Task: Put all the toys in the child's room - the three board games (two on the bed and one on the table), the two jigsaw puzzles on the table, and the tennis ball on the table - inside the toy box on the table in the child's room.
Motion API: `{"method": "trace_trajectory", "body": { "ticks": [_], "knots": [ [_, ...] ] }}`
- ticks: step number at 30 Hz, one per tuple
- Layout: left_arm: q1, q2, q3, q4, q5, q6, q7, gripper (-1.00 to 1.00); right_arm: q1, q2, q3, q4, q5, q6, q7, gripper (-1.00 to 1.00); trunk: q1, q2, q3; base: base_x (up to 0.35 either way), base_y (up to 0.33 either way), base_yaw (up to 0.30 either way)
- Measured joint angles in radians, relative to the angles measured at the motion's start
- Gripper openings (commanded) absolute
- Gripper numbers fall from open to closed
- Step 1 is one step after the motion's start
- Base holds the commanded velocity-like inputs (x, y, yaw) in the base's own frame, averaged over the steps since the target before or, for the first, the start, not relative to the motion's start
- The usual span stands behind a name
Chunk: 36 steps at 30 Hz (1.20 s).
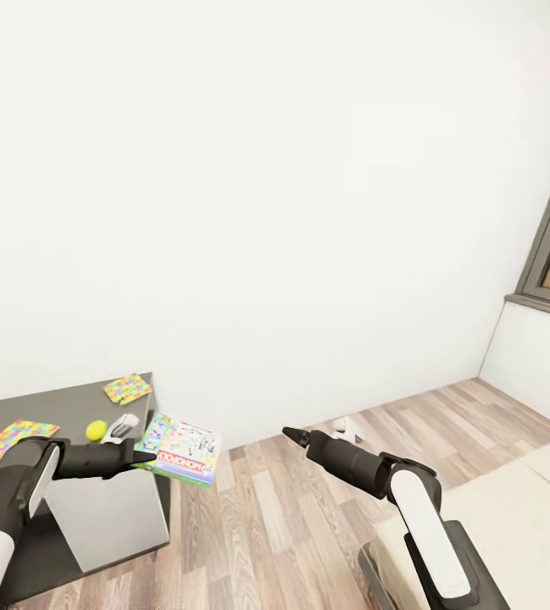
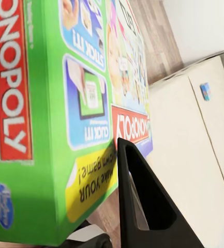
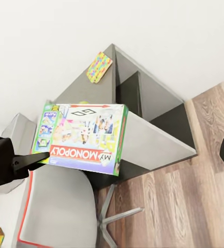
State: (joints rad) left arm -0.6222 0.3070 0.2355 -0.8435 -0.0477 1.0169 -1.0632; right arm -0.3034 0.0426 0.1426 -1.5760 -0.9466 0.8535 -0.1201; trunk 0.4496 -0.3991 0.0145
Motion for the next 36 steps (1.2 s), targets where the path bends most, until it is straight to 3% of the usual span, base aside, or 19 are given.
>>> {"method": "trace_trajectory", "body": {
  "ticks": [36],
  "knots": [
    [0.0, 0.0, 0.002, 0.0, 0.0, 0.0, -0.001, -1.0, 0.0, 0.0, 0.0, -0.003, 0.0, 0.0, 0.0, 1.0, 0.0, 0.0, -0.02, 0.0, -0.012, 0.225]
  ]
}}
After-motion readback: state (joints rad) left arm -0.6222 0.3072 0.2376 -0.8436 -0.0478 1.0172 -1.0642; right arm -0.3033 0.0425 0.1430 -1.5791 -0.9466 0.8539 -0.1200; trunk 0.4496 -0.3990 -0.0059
